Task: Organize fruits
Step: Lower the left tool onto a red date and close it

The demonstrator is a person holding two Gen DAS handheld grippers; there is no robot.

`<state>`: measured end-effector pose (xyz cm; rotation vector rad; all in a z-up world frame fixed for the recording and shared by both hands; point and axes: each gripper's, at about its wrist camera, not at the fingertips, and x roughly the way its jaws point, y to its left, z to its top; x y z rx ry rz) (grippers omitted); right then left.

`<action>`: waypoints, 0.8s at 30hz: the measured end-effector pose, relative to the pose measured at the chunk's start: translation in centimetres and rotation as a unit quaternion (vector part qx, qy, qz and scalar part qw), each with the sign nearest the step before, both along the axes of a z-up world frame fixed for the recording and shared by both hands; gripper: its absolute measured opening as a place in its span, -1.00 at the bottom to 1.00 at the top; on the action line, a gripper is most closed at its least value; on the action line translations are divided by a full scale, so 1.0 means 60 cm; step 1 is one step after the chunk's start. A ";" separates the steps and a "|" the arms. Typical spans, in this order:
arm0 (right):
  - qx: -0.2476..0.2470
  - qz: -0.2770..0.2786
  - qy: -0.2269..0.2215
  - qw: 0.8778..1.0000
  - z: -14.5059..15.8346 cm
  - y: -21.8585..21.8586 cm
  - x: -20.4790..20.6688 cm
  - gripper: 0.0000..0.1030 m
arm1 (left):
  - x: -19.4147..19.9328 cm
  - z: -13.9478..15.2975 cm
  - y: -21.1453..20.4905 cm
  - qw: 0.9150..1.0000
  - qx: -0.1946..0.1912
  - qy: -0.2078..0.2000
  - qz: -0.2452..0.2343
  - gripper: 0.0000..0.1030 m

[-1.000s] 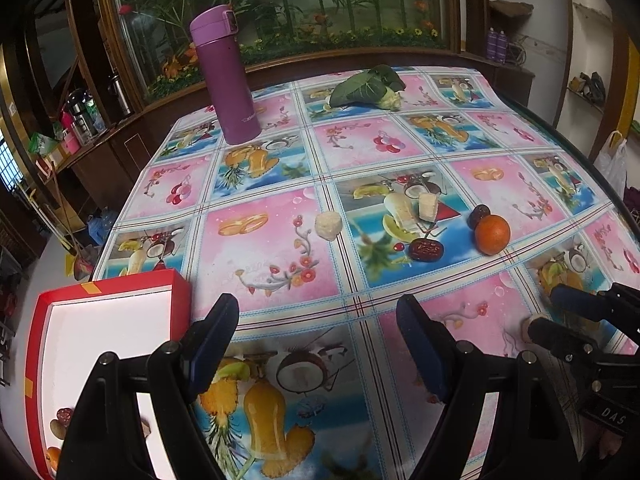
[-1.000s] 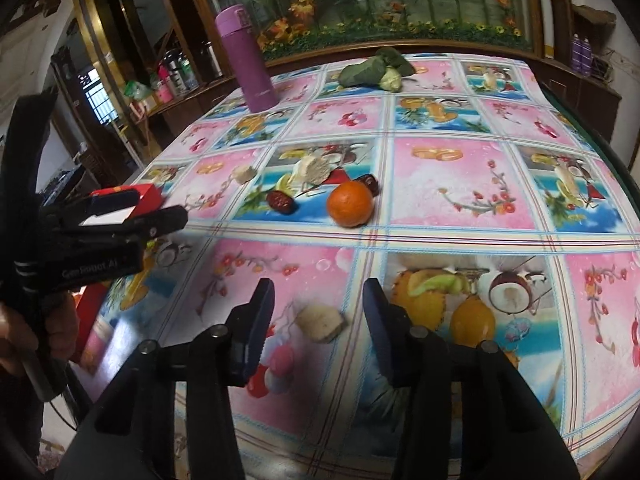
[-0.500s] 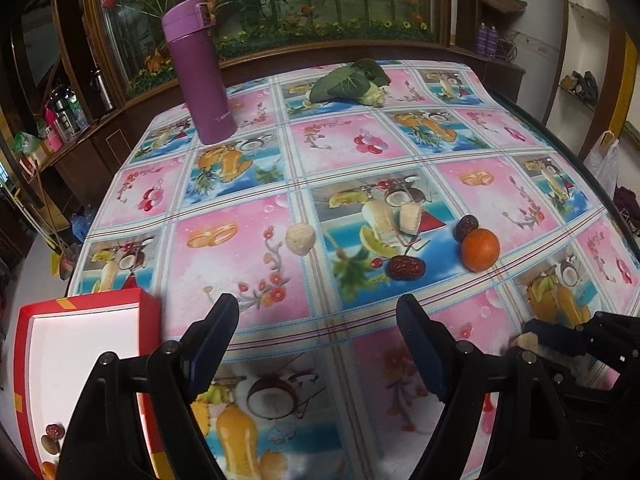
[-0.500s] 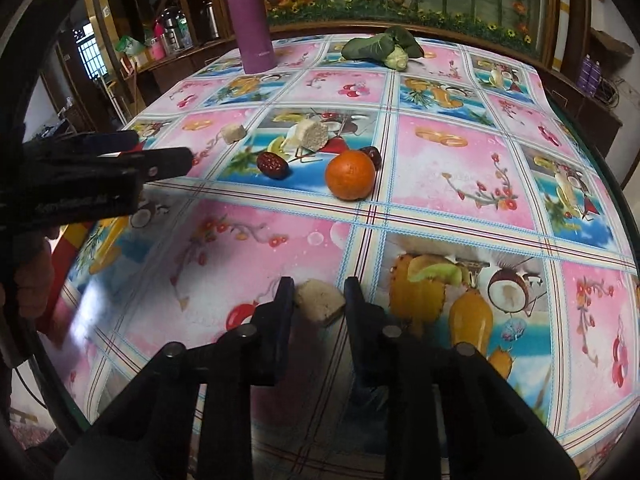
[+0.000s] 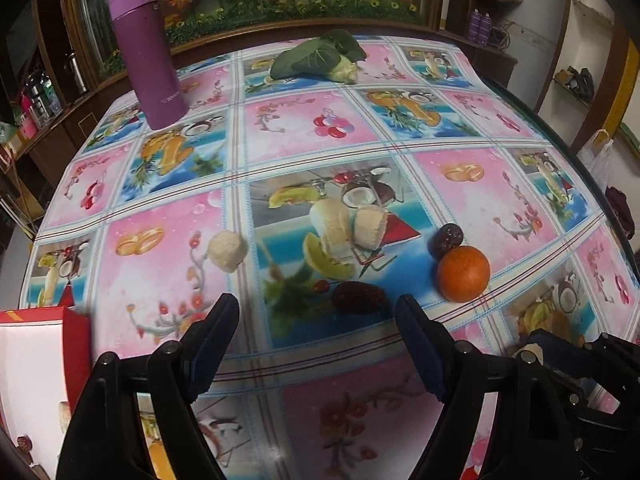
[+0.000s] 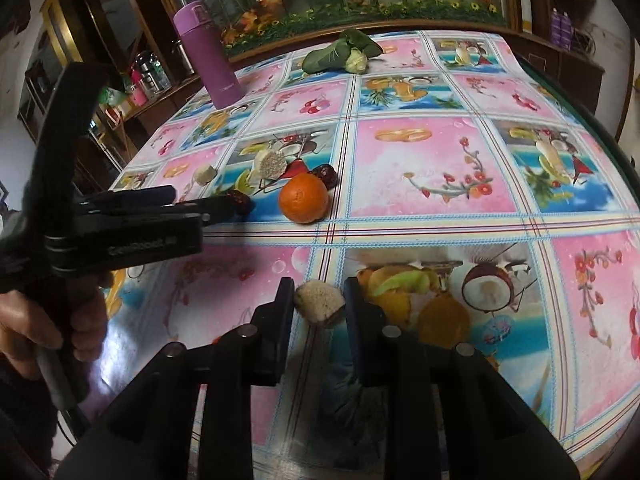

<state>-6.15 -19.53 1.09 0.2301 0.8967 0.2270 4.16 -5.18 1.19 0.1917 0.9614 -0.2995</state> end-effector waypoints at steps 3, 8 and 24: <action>0.005 -0.007 -0.003 1.000 0.002 -0.004 0.000 -0.48 | 0.003 -0.004 -0.007 1.000 0.002 0.000 -0.002 0.45; 0.013 -0.014 0.004 1.000 -0.001 -0.011 0.004 -0.48 | 0.007 -0.013 -0.010 1.000 -0.006 0.014 -0.009 0.09; -0.009 -0.016 0.002 1.000 -0.004 -0.003 0.008 -0.48 | 0.004 -0.010 -0.001 1.000 -0.023 0.006 -0.011 -0.46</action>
